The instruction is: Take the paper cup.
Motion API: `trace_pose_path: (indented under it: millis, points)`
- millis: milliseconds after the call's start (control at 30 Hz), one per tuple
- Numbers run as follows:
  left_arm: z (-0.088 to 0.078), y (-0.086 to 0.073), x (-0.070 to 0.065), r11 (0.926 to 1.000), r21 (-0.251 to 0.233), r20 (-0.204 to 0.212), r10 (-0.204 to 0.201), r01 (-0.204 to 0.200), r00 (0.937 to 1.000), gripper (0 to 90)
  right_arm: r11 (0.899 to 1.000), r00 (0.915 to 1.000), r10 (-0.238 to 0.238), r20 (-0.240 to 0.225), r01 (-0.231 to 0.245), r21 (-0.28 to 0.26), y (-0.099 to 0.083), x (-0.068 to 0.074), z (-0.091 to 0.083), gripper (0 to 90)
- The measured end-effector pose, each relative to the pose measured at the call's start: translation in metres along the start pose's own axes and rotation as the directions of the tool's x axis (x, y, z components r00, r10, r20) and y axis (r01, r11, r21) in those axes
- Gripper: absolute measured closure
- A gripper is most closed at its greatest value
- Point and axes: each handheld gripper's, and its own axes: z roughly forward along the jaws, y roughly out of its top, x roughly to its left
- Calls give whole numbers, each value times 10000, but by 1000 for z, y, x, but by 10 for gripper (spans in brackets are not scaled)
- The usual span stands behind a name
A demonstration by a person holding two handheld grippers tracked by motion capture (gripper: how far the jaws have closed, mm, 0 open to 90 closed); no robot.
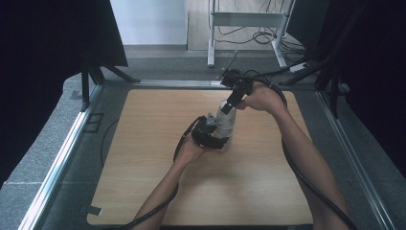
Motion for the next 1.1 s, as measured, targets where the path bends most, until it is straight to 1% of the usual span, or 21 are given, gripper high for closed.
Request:
trace_pose_path:
  millis: [67, 100, 133, 200, 333, 367, 500, 600, 633, 767, 867, 900, 933, 967, 1000, 1067, 1100]
  points:
    - [-1, 0, 0, 10000, 20, 22, 20, -20, 10000, 201, 9999, 9999, 29, 104, -27, -164, -1, 0, -7, 372]
    - [-1, 0, 0, 10000, 11, 32, 10, -10, 10000, 201, 9999, 9999, 29, 104, -27, -164, -1, 0, -7, 372]
    - [-2, 1, 0, 10000, 11, 38, 35, -35, 10000, 196, 9997, 9999, 61, 153, -57, -218, -2, 1, -11, 372]
    - [-3, 1, 0, 10000, 5, 55, 53, -53, 10000, 194, 9997, 9999, 40, 161, -36, -228, -2, 1, -13, 372]
    - [-6, 3, -1, 10000, -4, 115, 90, -90, 9999, 190, 9993, 9998, -21, 211, 29, -375, -4, 2, -22, 372]
    - [-7, 3, -1, 10000, 0, 103, 85, -85, 9999, 186, 9990, 9997, -34, 232, 44, -442, -5, 3, -27, 372]
    - [-10, 3, 0, 9999, 24, 52, 112, -112, 9999, 184, 9986, 9996, -86, 262, 100, -517, -6, 5, -32, 372]
    - [-15, 3, 0, 9999, 42, -39, 154, -153, 9999, 180, 9981, 9994, -154, 321, 172, -587, -8, 8, -39, 372]
    - [-15, 3, 0, 9999, 42, -39, 154, -153, 9999, 180, 9981, 9994, -154, 321, 172, -587, -8, 8, -39, 372]
    - [-20, 2, 0, 9997, 24, -55, 224, -224, 9997, 173, 9972, 9987, -311, 402, 338, -665, -11, 15, -48, 373]
    - [-24, 0, -1, 9997, -4, 89, 250, -250, 9996, 168, 9965, 9981, -457, 405, 483, -675, -12, 19, -52, 373]
    - [-25, 0, -1, 9996, -4, 134, 270, -270, 9995, 166, 9966, 9983, -440, 391, 466, -682, -13, 21, -54, 373]
    - [-27, -1, -2, 9994, 9, 263, 349, -349, 9990, 155, 9955, 9975, -592, 377, 618, -717, -14, 25, -56, 373]
    - [-27, -1, -2, 9994, 9, 263, 349, -349, 9990, 149, 9955, 9975, -592, 377, 618, -717, -14, 25, -56, 373]
    - [-29, -2, -4, 9991, 44, 384, 414, -416, 9984, 147, 9946, 9969, -700, 364, 726, -740, -16, 28, -58, 373]
    - [-31, -3, -6, 9989, 49, 543, 459, -463, 9975, 142, 9943, 9965, -756, 349, 780, -729, -17, 31, -59, 373]
    - [-31, -3, -6, 9989, 49, 543, 459, -463, 9975, 142, 9943, 9966, -774, 297, 794, -713, -19, 33, -59, 373]
